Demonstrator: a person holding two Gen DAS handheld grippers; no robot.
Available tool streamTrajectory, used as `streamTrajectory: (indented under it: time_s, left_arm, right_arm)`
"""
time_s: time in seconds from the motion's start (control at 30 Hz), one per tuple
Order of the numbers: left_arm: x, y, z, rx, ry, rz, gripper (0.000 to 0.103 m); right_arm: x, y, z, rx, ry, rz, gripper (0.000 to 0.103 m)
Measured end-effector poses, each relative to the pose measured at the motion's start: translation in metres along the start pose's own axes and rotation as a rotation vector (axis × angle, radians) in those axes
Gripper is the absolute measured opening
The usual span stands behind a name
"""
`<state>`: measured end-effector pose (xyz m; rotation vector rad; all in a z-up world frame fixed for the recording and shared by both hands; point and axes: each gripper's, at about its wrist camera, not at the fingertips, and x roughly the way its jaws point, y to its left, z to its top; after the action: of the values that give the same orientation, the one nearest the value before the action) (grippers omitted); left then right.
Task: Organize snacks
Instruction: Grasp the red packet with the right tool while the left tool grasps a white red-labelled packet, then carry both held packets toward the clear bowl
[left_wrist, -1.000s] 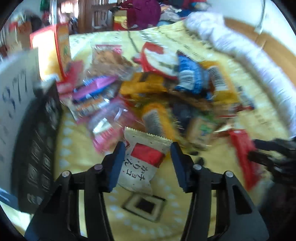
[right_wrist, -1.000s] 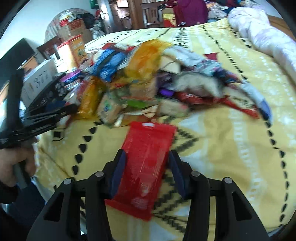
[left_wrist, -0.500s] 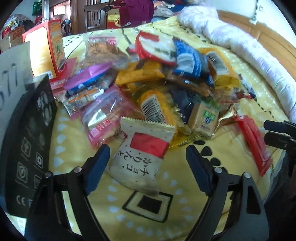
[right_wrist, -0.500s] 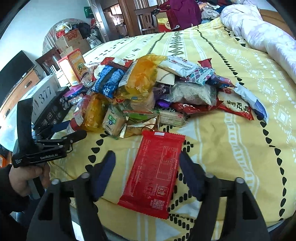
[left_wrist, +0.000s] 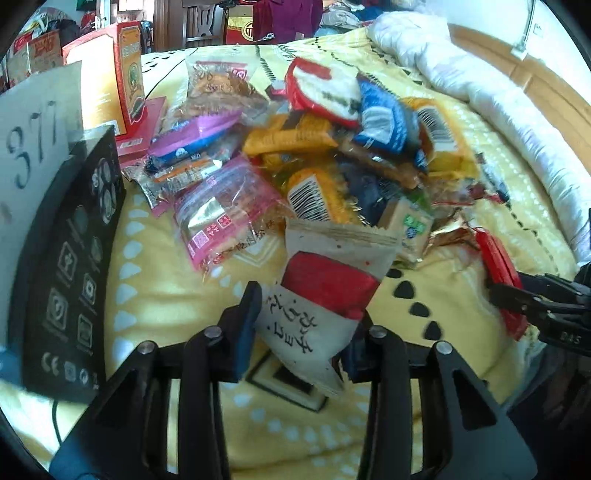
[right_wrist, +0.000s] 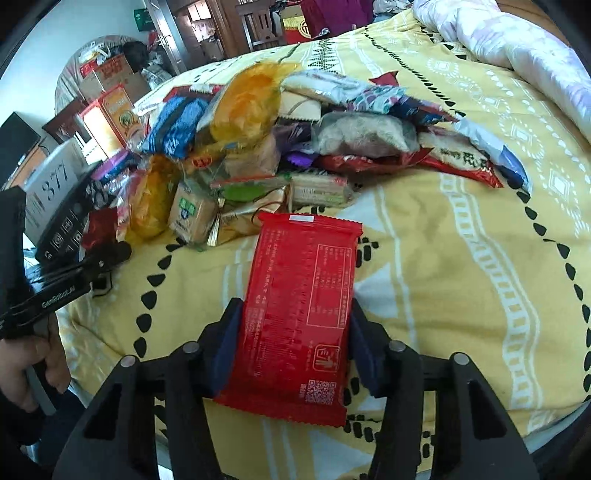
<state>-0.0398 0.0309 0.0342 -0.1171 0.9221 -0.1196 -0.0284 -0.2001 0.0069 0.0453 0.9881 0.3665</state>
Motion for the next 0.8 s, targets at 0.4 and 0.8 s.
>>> streamTrajectory:
  time_s: [0.4,0.8]
  left_arm:
    - [-0.103,-0.012,0.033,0.081,-0.232,0.007,0.037]
    - [-0.212,0.103,0.06,-0.109,-0.417,0.263,0.037]
  right_arm:
    - [-0.066,0.034,0.032,-0.067,-0.164,0.045,0.055]
    - [-0.125,0.153,0.118,-0.273,-0.344,0.2,0.055]
